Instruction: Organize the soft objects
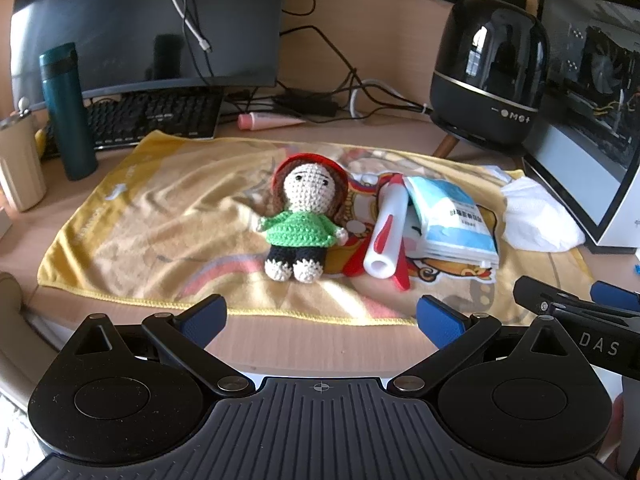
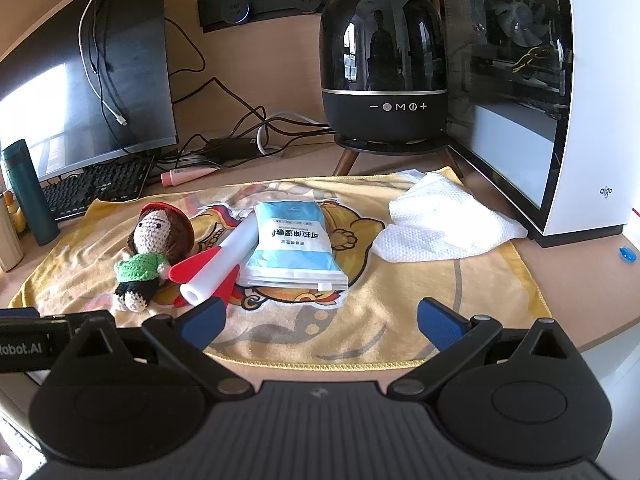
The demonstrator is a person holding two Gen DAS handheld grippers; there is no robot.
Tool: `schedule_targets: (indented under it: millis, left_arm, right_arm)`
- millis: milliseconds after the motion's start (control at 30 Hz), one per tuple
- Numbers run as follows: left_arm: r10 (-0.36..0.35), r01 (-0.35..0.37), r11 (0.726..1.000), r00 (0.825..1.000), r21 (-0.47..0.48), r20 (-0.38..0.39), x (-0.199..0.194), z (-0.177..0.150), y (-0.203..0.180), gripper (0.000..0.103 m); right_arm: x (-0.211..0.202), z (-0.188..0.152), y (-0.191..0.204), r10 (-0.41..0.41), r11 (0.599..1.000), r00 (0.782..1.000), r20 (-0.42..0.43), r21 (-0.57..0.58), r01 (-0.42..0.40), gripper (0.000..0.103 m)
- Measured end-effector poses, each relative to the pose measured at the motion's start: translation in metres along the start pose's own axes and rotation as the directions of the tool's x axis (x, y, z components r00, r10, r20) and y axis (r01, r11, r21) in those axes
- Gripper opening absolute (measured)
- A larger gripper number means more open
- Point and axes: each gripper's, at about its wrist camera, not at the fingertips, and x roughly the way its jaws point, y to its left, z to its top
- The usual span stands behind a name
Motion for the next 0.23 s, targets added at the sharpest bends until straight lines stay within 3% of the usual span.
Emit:
schedule_targets:
  millis: [233]
  left_arm:
    - [0.002,-0.002,1.000,1.000,0.003,-0.009,0.0027,0.0011,-0.0018,0.103]
  right_arm:
    - [0.0026,0.0009,-0.0020,-0.002,1.000,1.000,-0.004,0.000,0.002,0.103]
